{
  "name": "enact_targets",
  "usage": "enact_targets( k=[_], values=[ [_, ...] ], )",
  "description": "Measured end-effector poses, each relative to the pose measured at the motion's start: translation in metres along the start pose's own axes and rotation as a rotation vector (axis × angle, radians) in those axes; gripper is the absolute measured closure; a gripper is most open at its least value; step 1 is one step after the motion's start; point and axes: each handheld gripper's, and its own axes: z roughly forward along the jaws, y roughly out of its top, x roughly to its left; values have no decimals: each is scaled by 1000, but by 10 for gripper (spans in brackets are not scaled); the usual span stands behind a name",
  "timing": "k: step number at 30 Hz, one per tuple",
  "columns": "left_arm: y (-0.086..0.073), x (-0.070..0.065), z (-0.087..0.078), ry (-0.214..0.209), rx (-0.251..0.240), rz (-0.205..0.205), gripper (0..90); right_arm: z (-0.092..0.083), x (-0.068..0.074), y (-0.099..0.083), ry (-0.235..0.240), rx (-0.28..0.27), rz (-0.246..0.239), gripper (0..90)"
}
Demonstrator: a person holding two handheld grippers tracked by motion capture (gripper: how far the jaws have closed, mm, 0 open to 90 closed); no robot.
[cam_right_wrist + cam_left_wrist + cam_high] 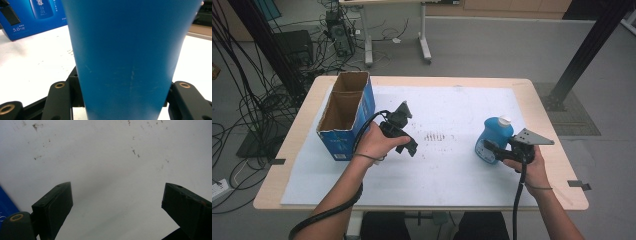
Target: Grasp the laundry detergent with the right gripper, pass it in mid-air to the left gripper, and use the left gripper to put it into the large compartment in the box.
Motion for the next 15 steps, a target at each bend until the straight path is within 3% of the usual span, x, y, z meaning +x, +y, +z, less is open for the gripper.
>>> enact_targets(
  k=[15],
  values=[
    [0,0,-1,6,-1,-3,102,0,0,0,1,-1,-2,438]
  ],
)
